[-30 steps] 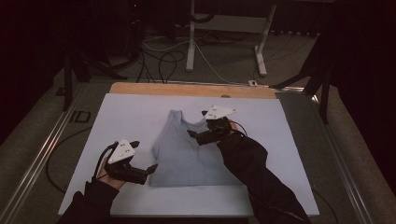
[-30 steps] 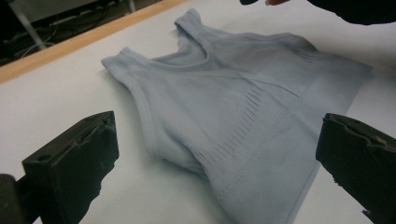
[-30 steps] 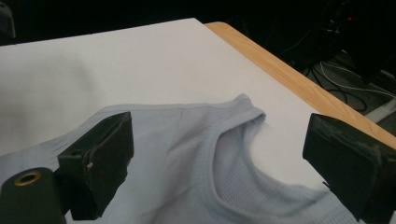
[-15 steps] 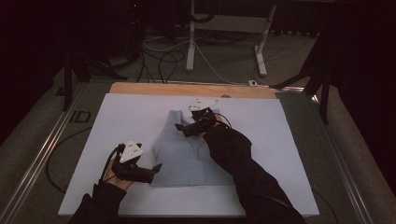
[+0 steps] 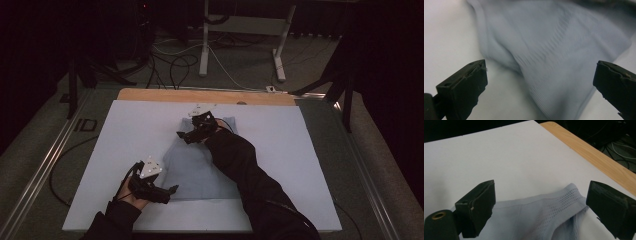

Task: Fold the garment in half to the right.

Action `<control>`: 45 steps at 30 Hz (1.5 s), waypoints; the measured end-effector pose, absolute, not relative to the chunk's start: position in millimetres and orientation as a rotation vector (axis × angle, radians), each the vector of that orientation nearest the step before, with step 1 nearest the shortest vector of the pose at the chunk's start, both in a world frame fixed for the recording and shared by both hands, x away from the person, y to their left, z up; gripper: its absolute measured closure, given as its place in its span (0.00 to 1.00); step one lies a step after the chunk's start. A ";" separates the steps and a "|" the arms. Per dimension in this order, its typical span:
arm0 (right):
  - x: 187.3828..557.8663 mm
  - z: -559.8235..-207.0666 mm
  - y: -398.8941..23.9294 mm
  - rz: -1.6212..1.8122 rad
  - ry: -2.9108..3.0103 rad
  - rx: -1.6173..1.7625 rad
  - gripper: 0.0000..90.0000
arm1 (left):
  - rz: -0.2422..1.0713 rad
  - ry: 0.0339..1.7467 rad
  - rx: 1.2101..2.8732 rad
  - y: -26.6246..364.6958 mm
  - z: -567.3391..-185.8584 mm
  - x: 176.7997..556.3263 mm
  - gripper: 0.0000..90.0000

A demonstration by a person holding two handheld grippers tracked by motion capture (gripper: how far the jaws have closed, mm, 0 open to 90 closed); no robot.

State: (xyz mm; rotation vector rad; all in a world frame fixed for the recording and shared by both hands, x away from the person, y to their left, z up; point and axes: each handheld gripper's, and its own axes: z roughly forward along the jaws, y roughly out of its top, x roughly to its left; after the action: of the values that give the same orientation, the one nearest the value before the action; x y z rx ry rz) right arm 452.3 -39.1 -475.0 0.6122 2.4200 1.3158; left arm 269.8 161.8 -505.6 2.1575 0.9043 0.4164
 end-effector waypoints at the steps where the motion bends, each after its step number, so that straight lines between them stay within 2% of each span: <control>1: 453.7 -475.9 -37.6 1.315 2.423 0.619 0.10 | 0.416 0.904 2.158 161.8 -505.6 269.8 0.01; 16: 474.8 -487.0 -29.8 1.257 2.457 0.659 0.10 | 0.293 0.941 2.294 156.0 -525.7 267.7 0.01; 19: 477.5 -488.4 -28.9 1.266 2.459 0.677 0.10 | 0.294 0.949 2.291 156.5 -526.6 268.3 0.06; 22: 482.7 -489.3 -26.9 1.249 2.469 0.688 0.10 | 0.267 0.946 2.303 156.3 -529.8 269.2 0.17; 25: 484.8 -490.1 -25.9 1.248 2.475 0.698 0.10 | 0.293 0.937 2.317 154.9 -529.8 267.8 0.19; 26: 486.0 -490.6 -24.0 1.236 2.484 0.697 0.10 | 0.271 0.938 2.302 155.7 -528.1 267.9 0.28; 31: 488.2 -491.3 -22.1 1.232 2.491 0.705 0.10 | 0.287 0.905 2.339 151.1 -525.9 263.7 0.43; 32: 488.8 -491.2 -21.8 1.218 2.497 0.691 0.10 | 0.282 0.900 2.344 149.9 -525.2 263.3 0.43; 33: 490.0 -491.4 -20.6 1.230 2.498 0.701 0.10 | 0.275 0.892 2.348 148.0 -524.5 262.7 0.50; 35: 491.1 -492.2 -20.1 1.241 2.497 0.716 0.10 | 0.268 0.871 2.357 146.6 -524.0 261.7 0.54; 40: 495.3 -495.3 -17.4 1.233 2.500 0.734 0.11 | 0.240 0.844 2.355 144.1 -523.4 262.4 0.74; 43: 497.2 -495.6 -15.5 1.215 2.507 0.728 0.11 | 0.233 0.833 2.352 143.1 -522.8 262.5 0.93; 45: 499.7 -495.3 -13.2 1.207 2.514 0.741 0.11 | 0.246 0.831 2.352 141.2 -522.0 262.9 0.96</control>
State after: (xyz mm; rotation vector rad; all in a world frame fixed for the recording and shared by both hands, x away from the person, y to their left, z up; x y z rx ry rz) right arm 499.7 -13.2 -495.3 0.7408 2.5144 1.2070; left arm 262.9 141.2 -522.0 2.3522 0.8308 0.2460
